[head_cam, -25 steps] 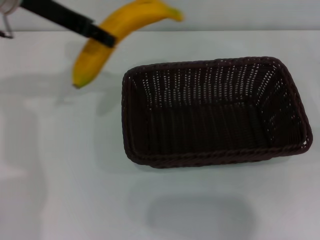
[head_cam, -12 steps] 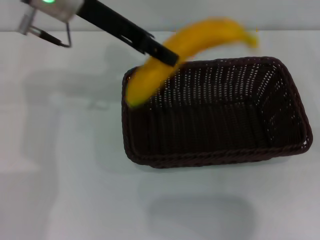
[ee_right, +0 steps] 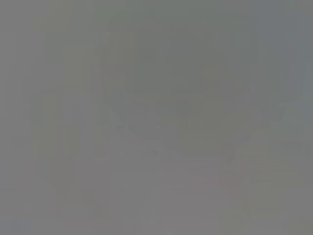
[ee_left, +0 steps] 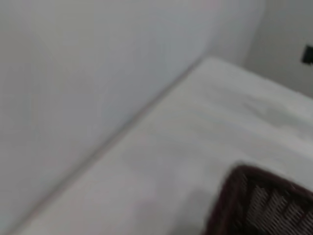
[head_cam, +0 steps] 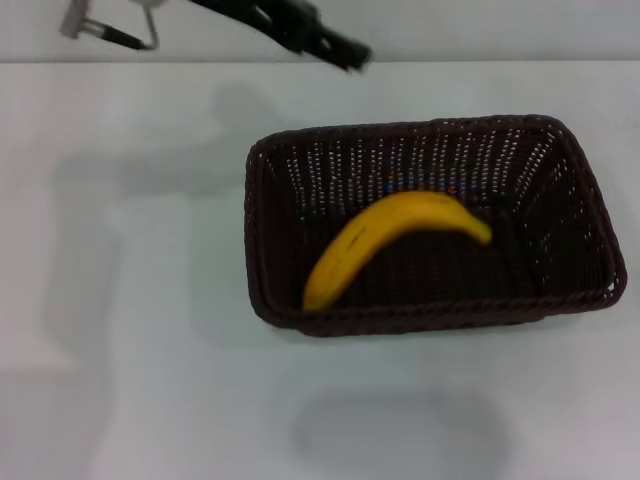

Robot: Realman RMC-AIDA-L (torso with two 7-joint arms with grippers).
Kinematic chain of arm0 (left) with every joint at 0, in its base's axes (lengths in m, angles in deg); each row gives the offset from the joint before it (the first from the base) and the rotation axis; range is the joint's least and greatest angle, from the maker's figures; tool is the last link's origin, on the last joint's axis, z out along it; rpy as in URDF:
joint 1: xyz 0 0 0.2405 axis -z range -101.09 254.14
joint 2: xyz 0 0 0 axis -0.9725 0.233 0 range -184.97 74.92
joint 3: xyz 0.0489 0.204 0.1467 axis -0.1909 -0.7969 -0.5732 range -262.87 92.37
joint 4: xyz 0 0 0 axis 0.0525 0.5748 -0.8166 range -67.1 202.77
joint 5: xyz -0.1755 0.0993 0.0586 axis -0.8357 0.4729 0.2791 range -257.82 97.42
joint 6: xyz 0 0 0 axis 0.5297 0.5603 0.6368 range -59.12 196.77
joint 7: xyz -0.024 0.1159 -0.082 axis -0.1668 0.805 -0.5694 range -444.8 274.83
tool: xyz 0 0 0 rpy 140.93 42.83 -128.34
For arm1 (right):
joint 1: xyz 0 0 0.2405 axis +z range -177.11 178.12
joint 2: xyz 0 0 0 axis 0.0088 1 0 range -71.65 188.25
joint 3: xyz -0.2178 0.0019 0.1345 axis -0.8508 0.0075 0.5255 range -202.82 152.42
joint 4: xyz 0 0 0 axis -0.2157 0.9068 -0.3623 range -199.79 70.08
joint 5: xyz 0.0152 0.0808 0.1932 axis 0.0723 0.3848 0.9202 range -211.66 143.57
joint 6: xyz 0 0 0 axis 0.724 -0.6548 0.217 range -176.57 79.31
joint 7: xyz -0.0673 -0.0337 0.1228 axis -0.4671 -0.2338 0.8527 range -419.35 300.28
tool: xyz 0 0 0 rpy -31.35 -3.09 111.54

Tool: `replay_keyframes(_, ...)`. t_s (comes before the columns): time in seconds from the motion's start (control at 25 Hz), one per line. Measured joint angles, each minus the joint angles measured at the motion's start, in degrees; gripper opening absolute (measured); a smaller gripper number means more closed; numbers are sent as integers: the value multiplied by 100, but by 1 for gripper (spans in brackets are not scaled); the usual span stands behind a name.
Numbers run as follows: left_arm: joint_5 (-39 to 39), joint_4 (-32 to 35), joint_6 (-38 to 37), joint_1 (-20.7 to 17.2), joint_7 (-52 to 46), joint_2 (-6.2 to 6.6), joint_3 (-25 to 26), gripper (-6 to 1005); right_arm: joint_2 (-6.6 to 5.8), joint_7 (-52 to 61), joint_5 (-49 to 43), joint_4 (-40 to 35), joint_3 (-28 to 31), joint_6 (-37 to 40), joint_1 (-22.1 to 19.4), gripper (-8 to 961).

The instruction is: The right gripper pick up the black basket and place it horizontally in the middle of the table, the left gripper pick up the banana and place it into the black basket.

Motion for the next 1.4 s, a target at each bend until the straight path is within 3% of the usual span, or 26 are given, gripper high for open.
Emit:
replay_keyframes(0.2,-865,836,-1046,-1001,440,-74,-115,841,-1,-190,0,38,247,-149,-83,414)
replay_keyframes(0.4,-2934,946,-2341,-2212,1604,-87,-158,884,-14,-455,-10,-22,272,-167,-168,416)
replay_keyframes(0.56,-4767,488,-2897,-2998,2888,-99,-228,880,-34,-699,-7,-41,436,-135,-184,417)
replay_keyframes(0.8,-7642,-844,-2598,-3980,5924,-110,-456,880,-43,-966,-2,-12,792,-151,-159,419)
replay_keyframes(0.84,-8071,-1113,-2504,-4073,6413,-111,-544,880,-42,-1021,0,-21,797,-189,-171,419)
replay_keyframes(1.0,-9794,-2533,-1745,-4218,8262,-116,-823,880,-23,-1287,8,-19,895,-404,-204,593)
replay_keyframes(1.16,-10646,-3485,-939,-4155,9380,-120,-830,880,-14,-1316,10,38,943,-525,-216,834)
replay_keyframes(1.4,-11064,-3980,-522,-4125,10076,-111,-783,880,-3,-1416,352,704,1030,-1218,-251,860)
